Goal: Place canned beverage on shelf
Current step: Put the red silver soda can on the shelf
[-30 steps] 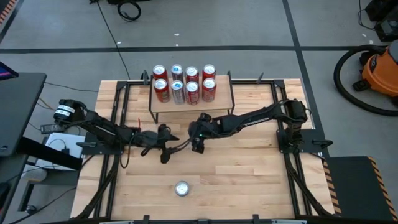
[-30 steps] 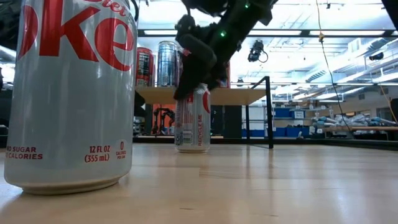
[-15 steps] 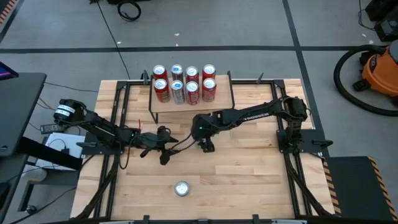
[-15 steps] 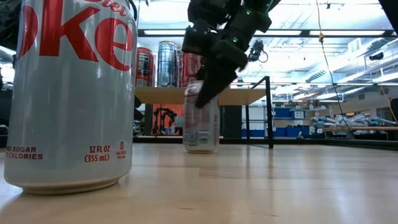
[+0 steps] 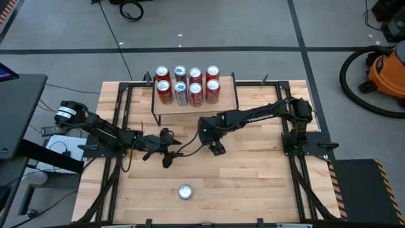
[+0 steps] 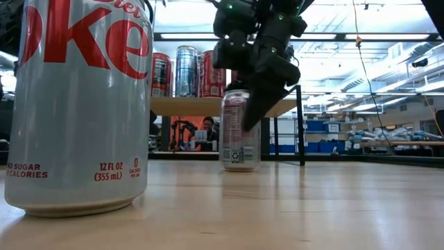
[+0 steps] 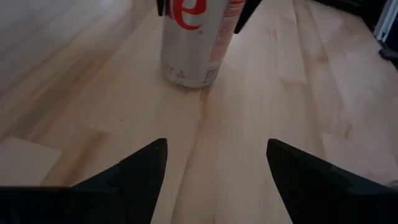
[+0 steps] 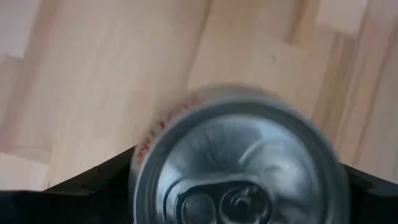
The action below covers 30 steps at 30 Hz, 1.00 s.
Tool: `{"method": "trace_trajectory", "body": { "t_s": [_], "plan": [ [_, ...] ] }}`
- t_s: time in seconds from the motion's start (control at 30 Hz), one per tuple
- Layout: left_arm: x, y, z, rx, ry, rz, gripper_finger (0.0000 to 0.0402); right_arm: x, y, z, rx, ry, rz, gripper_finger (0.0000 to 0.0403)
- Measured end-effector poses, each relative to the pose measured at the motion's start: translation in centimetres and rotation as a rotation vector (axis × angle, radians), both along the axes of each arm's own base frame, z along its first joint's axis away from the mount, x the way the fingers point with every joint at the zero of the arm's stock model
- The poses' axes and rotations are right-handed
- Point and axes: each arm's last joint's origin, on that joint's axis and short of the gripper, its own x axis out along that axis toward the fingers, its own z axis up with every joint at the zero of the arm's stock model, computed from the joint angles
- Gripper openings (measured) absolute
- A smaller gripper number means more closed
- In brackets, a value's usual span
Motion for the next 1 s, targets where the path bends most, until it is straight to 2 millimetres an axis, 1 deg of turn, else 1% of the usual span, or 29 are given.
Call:
{"method": "trace_trajectory", "body": {
  "t_s": [0.07,0.23,0.33,0.5,0.63,0.8,1.0],
  "plan": [
    [0.0,0.2,0.0,0.033,0.001,-0.010,0.0286,0.0,0.2,0.2,0.007,0.023,-0.036,0.0364],
    [0.3,0.6,0.3,0.128,-0.028,-0.036,0.0286,0.5,1.3,2.1,-0.042,0.005,-0.151,0.0392],
    [0.5,1.0,0.6,0.155,-0.057,-0.033,0.0286,1.0,1.8,3.1,-0.014,-0.039,-0.264,0.0398],
    [0.6,1.7,0.8,0.198,-0.068,-0.020,0.0286,1.0,2.1,3.3,-0.010,-0.064,-0.471,0.0394],
    [0.7,2.4,0.8,0.239,-0.062,-0.009,0.0286,0.8,2.1,3.2,0.013,-0.054,-0.554,0.0392],
    [0.8,3.1,0.8,0.242,-0.062,0.024,0.0286,0.7,2.1,3.1,0.042,-0.034,-0.574,0.0374],
    [0.8,3.6,0.8,0.242,-0.059,0.043,0.0286,0.6,2.2,3.1,0.036,-0.017,-0.554,0.0324]
  ]
}}
